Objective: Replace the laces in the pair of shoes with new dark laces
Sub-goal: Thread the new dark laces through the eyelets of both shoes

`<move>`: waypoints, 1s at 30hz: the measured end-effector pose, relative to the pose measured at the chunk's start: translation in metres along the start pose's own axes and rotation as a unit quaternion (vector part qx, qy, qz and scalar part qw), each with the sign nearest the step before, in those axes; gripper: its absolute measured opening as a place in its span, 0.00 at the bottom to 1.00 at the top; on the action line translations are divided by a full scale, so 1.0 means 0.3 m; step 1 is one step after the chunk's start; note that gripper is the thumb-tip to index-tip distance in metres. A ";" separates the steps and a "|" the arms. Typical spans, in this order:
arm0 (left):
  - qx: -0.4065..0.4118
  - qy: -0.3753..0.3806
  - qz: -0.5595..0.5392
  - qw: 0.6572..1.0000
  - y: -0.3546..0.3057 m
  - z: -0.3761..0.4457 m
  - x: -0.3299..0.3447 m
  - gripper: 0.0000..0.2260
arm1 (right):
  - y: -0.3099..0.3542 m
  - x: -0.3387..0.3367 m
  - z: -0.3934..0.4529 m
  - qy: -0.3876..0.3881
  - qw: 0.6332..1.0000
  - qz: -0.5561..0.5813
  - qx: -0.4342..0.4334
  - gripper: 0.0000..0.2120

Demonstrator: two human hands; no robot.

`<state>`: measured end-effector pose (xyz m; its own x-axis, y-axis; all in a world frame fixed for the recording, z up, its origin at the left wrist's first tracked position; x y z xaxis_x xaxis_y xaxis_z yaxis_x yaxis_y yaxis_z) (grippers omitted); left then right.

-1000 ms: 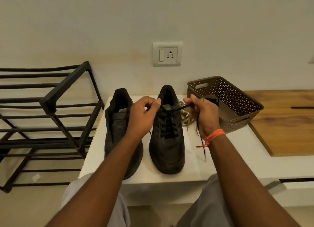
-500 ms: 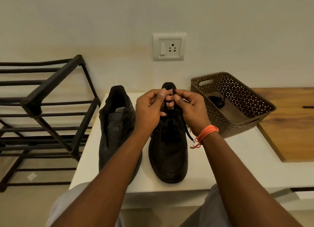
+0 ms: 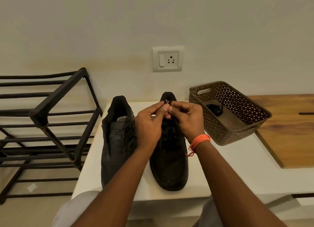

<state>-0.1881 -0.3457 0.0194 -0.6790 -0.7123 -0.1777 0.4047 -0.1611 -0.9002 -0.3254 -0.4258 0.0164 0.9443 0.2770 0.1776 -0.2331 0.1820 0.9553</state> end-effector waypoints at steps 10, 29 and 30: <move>-0.027 -0.016 -0.002 1.000 0.026 -0.015 0.006 0.11 | -0.005 -0.019 -0.006 -0.018 1.000 -0.006 0.025 0.08; 0.010 0.175 -0.031 0.984 -0.032 0.023 0.082 0.07 | -0.040 -0.035 0.002 0.001 0.996 0.064 0.066 0.06; 0.005 0.185 -0.032 0.982 -0.027 0.031 0.084 0.06 | -0.037 -0.033 0.003 0.006 0.996 0.061 0.062 0.06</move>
<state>-0.2028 -0.3686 0.0260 -0.8787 -0.4038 -0.2547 0.3582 -0.2049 -0.9109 -0.3319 -0.4314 0.0044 0.9075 0.3020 0.2921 -0.3150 0.0289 0.9486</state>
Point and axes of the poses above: each hand's wrist, its own z-axis towards the middle knuckle, its own x-axis out of the palm, y = z × x, the point moved 10 cm from there along z, towards the middle knuckle, and after that the axes turned 8 degrees about z, right-handed, at the moved point
